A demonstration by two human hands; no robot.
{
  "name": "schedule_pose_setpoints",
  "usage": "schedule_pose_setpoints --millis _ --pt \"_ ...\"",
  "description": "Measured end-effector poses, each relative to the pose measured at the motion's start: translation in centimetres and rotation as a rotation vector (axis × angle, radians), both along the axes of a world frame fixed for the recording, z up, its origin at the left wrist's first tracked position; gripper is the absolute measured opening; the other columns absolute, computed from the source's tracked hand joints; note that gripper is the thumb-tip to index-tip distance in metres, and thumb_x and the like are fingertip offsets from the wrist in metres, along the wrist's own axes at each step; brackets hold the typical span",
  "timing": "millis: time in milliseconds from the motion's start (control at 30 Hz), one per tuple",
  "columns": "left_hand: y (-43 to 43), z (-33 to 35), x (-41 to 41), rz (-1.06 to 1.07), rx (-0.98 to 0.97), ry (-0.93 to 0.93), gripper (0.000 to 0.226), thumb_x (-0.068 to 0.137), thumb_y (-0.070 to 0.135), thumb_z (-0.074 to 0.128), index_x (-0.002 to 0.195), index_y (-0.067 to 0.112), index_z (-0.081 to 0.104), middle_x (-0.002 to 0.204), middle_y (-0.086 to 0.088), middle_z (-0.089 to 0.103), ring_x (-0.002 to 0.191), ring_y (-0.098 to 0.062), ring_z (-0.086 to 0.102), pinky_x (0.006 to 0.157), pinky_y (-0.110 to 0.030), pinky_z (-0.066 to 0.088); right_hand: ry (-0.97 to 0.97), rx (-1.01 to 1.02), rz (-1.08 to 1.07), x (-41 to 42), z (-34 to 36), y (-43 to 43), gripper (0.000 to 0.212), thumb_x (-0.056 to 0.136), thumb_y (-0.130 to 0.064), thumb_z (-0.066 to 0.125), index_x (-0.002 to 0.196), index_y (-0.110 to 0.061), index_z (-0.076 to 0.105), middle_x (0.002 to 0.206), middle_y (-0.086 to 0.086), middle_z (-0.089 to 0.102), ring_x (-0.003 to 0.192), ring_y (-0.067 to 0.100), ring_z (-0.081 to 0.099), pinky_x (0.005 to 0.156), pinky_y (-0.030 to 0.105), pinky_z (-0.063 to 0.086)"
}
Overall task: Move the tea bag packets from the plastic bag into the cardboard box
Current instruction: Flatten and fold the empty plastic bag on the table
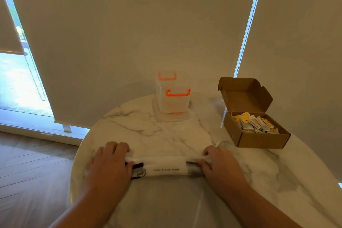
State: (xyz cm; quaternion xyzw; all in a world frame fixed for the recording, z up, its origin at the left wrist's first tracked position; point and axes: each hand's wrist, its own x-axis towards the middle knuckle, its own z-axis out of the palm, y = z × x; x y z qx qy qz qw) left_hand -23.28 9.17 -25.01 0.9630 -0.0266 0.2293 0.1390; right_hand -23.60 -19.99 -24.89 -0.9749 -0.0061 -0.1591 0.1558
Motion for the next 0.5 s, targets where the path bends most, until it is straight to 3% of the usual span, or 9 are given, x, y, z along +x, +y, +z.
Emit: schedule_pose_setpoints --millis 67,133,200,267,333,500 --pt "-1.2 0.5 -0.2 -0.183 0.096 -0.081 0.035 0.073 0.03 0.048 0.107 0.032 0.057 0.112 0.009 0.058 0.102 -0.021 0.054 0.082 -0.037 0.043 -0.072 -0.036 -0.007 0.0 0.0 0.0 0.022 0.09 -0.036 0.056 0.112 -0.034 0.057 0.106 -0.008 0.052 0.102 0.014 0.048 0.088 0.029 0.042" --pt "-3.1 0.9 -0.6 -0.4 0.184 0.011 0.052 0.077 0.033 0.039 0.127 0.033 0.053 0.133 0.01 0.056 0.124 -0.021 0.05 0.102 -0.035 0.038 -0.162 -0.028 0.066 -0.1 0.0 0.2 0.035 0.092 -0.036 0.053 0.126 -0.031 0.059 0.122 -0.008 0.054 0.115 0.015 0.046 0.098 0.025 0.035" --pt "-4.9 0.8 -0.6 -0.502 0.247 0.23 0.07 0.082 0.048 0.018 0.15 0.037 0.026 0.158 0.012 0.027 0.146 -0.018 0.024 0.118 -0.038 0.017 -0.056 0.004 0.259 -0.5 0.3 1.1 0.064 0.095 -0.062 0.028 0.147 -0.027 0.042 0.151 -0.007 0.039 0.138 0.015 0.032 0.114 0.024 0.02" --pt "-5.8 0.2 -0.7 -0.485 0.299 0.458 0.084 0.073 0.06 0.0 0.154 0.037 0.002 0.163 0.013 0.0 0.15 -0.017 0.002 0.12 -0.043 0.001 0.189 -0.104 0.429 -1.0 0.1 2.4 0.097 0.076 -0.082 -0.007 0.156 -0.03 0.013 0.163 -0.006 0.01 0.15 0.011 0.008 0.121 0.028 0.005" --pt "-6.1 -0.3 -0.4 -0.465 0.38 0.46 0.087 0.07 0.06 -0.006 0.154 0.036 -0.004 0.163 0.011 -0.003 0.15 -0.018 -0.001 0.119 -0.046 -0.002 0.308 -0.242 0.444 -1.3 0.0 3.2 0.103 0.068 -0.082 -0.009 0.156 -0.03 0.004 0.164 -0.003 0.002 0.151 0.012 0.0 0.119 0.032 -0.004" --pt "-6.5 -0.6 0.0 -0.44 0.453 0.473 0.082 0.074 0.055 -0.008 0.153 0.034 -0.007 0.163 0.011 -0.005 0.15 -0.02 -0.003 0.12 -0.05 -0.001 0.365 -0.319 0.395 -1.4 0.4 3.9 0.099 0.07 -0.074 -0.01 0.156 -0.027 0.001 0.165 0.0 -0.001 0.151 0.014 -0.004 0.119 0.035 -0.008"
